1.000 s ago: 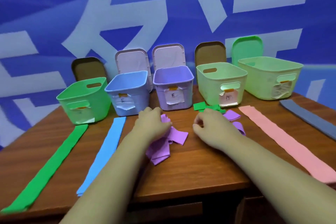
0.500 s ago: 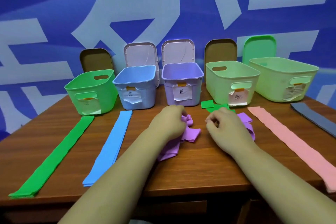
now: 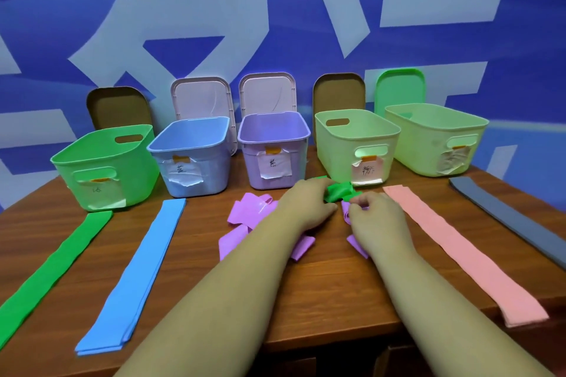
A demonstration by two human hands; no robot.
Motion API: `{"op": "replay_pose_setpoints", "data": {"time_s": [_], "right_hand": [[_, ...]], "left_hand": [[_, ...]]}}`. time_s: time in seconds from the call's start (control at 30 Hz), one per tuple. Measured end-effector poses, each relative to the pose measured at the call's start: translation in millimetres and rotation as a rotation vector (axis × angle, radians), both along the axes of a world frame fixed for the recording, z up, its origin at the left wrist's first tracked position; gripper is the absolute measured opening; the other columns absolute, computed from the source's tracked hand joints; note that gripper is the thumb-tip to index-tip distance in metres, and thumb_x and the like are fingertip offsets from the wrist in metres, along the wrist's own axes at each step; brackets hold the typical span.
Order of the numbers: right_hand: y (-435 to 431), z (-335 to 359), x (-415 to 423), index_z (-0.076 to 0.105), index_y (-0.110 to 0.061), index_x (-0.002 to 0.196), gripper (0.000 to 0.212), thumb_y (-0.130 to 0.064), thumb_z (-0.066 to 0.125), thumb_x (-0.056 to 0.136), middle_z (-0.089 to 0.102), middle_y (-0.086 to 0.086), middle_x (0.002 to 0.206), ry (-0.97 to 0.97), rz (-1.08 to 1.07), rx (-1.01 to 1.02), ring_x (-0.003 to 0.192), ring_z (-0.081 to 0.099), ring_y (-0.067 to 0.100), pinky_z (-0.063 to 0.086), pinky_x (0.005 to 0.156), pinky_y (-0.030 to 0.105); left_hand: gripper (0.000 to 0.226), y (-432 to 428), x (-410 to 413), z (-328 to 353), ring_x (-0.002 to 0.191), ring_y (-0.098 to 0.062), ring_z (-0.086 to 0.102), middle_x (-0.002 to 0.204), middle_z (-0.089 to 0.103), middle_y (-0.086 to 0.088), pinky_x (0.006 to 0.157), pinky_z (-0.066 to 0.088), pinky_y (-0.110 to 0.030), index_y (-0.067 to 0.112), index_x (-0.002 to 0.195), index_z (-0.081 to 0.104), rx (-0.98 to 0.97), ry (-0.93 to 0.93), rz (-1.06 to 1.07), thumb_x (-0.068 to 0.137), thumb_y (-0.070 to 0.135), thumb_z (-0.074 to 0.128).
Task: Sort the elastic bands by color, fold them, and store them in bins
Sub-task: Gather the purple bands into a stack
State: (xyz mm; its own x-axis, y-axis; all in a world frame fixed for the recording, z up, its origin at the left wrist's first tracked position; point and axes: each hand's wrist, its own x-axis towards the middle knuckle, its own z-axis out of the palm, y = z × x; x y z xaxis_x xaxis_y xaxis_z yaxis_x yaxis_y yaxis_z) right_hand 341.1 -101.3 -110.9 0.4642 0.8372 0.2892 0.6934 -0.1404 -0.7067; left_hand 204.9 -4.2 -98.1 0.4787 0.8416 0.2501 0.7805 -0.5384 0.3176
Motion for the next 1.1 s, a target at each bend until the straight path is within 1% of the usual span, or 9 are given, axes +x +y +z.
{"op": "replay_pose_setpoints", "data": {"time_s": [0.2,0.43,0.57,0.63,0.73,0.83,0.97,1.03,1.1], "right_hand": [[2,1,-1,0.067,-0.022,0.127,0.035,-0.030,0.060,0.094,0.065,0.005,0.128,-0.063,-0.024,-0.080,0.124,0.055,0.029,0.046,0.106,0.041],[0,3,0,0.046,-0.030,0.150,0.065,-0.039,0.065,0.089,0.064,0.003,0.130,0.005,0.036,-0.070,0.127,0.054,0.031,0.047,0.107,0.046],[-2,7,-4,0.056,-0.031,0.132,0.054,-0.055,0.063,0.084,0.061,0.005,0.124,-0.097,0.051,-0.142,0.121,0.053,0.033,0.047,0.102,0.046],[-4,9,-7,0.060,-0.031,0.113,0.040,-0.057,0.064,0.082,0.057,0.004,0.115,-0.148,0.057,-0.190,0.116,0.052,0.032,0.047,0.098,0.044],[-7,11,-9,0.065,-0.030,0.107,0.032,-0.054,0.063,0.085,0.051,-0.001,0.104,-0.182,0.075,-0.197,0.111,0.051,0.031,0.047,0.095,0.043],[-7,11,-8,0.067,-0.028,0.111,0.031,-0.048,0.059,0.089,0.056,-0.002,0.102,-0.128,0.085,-0.161,0.106,0.054,0.027,0.050,0.094,0.046],[-6,9,-5,0.065,-0.023,0.105,0.020,-0.039,0.059,0.094,0.066,-0.001,0.098,0.022,0.063,-0.057,0.101,0.062,0.028,0.052,0.089,0.045],[-6,9,-4,0.063,-0.021,0.108,0.014,-0.028,0.060,0.097,0.065,-0.002,0.095,0.104,0.046,-0.007,0.096,0.063,0.027,0.047,0.074,0.038],[-6,11,-2,0.060,-0.023,0.126,0.029,-0.023,0.060,0.097,0.065,-0.002,0.100,0.168,0.014,0.032,0.093,0.063,0.023,0.043,0.067,0.033]], "left_hand": [[0.028,8,5,-4,0.114,-0.032,0.063,0.118,0.073,-0.004,0.089,0.055,-0.042,0.025,0.118,0.076,0.103,-0.091,0.067,0.096,0.023,0.058],[0.024,-14,-11,24,0.090,-0.012,0.064,0.099,0.072,0.006,0.081,0.052,-0.032,0.023,0.107,0.071,-0.119,-0.703,0.050,0.093,0.014,0.053],[0.020,-21,-11,26,0.084,-0.002,0.060,0.104,0.073,-0.001,0.075,0.048,-0.016,0.023,0.110,0.070,-0.194,-0.877,0.025,0.099,0.015,0.056],[0.013,-22,-9,25,0.082,-0.004,0.061,0.098,0.074,-0.004,0.077,0.049,-0.020,0.022,0.110,0.070,-0.203,-0.928,0.005,0.100,0.019,0.063],[0.010,-22,-8,24,0.076,-0.004,0.058,0.080,0.066,0.007,0.076,0.049,-0.025,0.019,0.109,0.071,-0.236,-0.995,-0.015,0.099,0.022,0.070],[0.010,-23,-10,27,0.069,-0.001,0.056,0.073,0.062,0.011,0.070,0.047,-0.020,0.014,0.106,0.072,-0.213,-1.047,0.002,0.098,0.019,0.073],[0.008,-25,-21,30,0.076,0.007,0.060,0.086,0.070,0.012,0.065,0.042,-0.007,0.020,0.102,0.073,-0.024,-0.913,0.090,0.098,0.027,0.072],[0.009,-26,-23,32,0.085,0.002,0.063,0.094,0.072,0.012,0.071,0.044,-0.013,0.022,0.102,0.072,0.054,-0.808,0.101,0.099,0.030,0.070],[0.011,-30,-23,37,0.091,-0.005,0.065,0.097,0.073,0.011,0.077,0.048,-0.022,0.023,0.101,0.072,0.075,-0.770,0.102,0.099,0.033,0.069]]}}
